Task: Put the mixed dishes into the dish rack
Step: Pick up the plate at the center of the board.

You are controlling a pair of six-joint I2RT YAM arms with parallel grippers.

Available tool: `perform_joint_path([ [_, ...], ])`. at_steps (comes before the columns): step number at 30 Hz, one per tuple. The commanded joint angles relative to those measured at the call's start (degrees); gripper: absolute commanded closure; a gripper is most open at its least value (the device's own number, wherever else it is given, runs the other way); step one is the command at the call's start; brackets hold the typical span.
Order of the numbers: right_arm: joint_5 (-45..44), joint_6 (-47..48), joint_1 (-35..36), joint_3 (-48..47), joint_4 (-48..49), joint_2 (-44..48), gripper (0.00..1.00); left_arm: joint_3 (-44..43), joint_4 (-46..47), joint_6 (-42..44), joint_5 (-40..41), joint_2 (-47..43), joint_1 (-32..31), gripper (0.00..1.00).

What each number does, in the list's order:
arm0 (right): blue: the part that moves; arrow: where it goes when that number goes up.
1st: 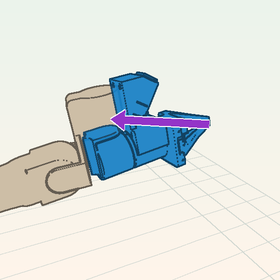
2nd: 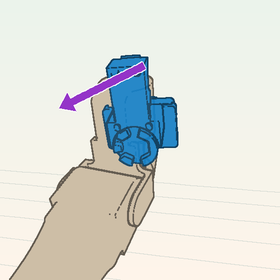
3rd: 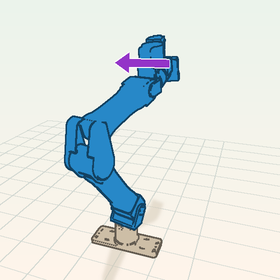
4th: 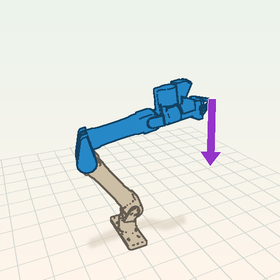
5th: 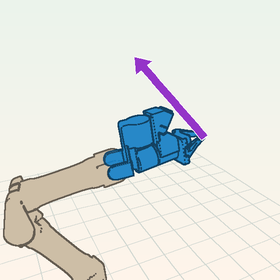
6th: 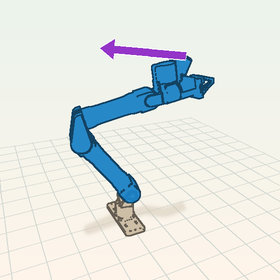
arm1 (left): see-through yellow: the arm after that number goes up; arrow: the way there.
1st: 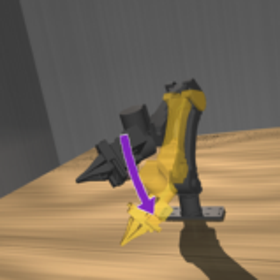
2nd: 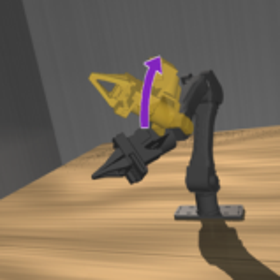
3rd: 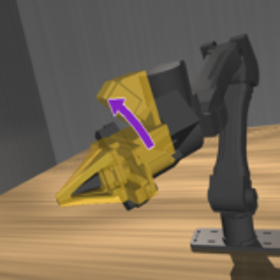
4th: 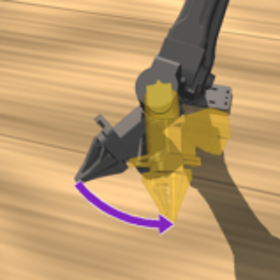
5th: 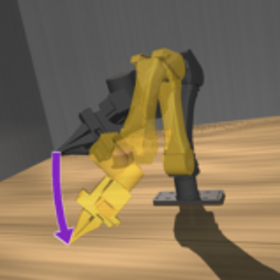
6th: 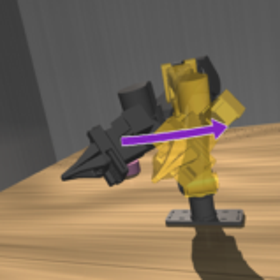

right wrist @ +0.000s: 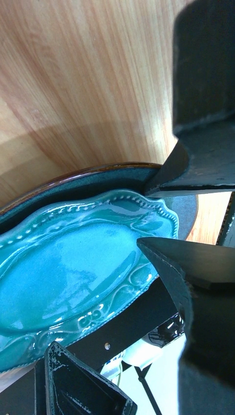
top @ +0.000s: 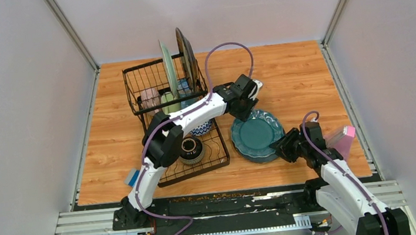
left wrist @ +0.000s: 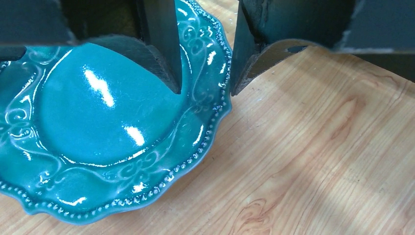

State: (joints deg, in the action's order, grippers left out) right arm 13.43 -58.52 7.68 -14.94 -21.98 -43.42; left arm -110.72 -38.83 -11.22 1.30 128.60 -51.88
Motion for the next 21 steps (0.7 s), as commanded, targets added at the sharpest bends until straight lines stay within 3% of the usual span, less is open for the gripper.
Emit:
perform_joint_path([
  [1, -3.0, -1.0, -0.1, 0.6, -1.3, 0.1, 0.62, 0.4, -0.8, -1.6, -3.1, 2.1, -0.8, 0.54],
  [8, -1.3, -6.4, -0.1, 2.9, 1.4, 2.3, 0.63, 0.2, -1.7, -1.4, -6.0, 3.5, -0.7, 0.58],
  [21, -2.5, -14.8, -0.1, 10.5, 7.7, 16.3, 0.66, -0.5, -2.5, -1.5, -9.6, 3.7, -0.8, 0.59],
])
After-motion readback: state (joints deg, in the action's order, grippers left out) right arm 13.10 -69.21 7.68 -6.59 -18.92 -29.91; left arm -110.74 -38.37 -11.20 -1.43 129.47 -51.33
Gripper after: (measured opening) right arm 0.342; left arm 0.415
